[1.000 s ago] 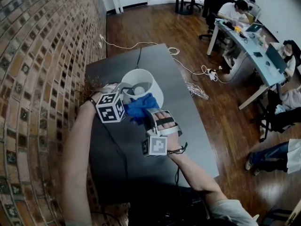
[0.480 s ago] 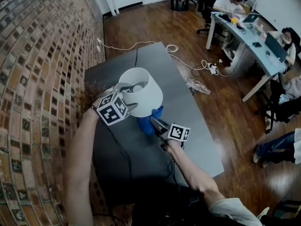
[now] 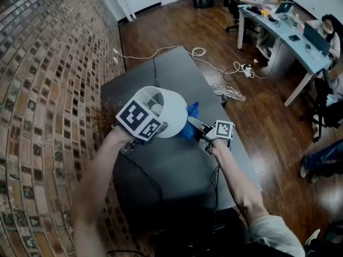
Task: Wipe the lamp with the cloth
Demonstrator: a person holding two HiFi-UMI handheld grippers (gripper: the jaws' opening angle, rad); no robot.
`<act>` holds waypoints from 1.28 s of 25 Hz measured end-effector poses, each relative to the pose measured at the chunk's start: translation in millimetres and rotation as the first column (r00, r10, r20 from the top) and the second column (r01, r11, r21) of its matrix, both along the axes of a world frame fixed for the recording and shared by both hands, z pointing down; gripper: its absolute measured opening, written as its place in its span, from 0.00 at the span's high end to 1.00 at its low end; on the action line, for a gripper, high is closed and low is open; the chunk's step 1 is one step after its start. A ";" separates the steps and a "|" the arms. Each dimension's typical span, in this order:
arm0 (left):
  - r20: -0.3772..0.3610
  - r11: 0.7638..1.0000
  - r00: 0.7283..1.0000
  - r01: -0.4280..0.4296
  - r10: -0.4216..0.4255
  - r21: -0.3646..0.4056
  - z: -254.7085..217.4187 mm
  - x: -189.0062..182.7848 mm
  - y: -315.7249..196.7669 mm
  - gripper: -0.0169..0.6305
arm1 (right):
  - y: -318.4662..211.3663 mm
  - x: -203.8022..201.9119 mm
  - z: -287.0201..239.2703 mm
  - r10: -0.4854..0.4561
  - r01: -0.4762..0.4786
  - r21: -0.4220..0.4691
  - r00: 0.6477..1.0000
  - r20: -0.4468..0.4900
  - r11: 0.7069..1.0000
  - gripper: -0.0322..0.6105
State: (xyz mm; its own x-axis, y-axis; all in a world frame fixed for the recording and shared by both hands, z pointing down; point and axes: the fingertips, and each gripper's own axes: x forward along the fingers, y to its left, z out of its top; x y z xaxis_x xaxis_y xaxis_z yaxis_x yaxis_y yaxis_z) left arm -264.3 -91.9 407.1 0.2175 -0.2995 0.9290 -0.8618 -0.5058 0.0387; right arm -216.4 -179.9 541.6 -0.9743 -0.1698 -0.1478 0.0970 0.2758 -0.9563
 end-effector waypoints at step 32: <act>0.476 0.582 0.530 -0.812 0.702 0.046 35.4 -87.1 -51.7 0.64 | -37.8 5.8 -4.7 -0.024 0.082 0.242 0.972 -0.232 0.967 0.81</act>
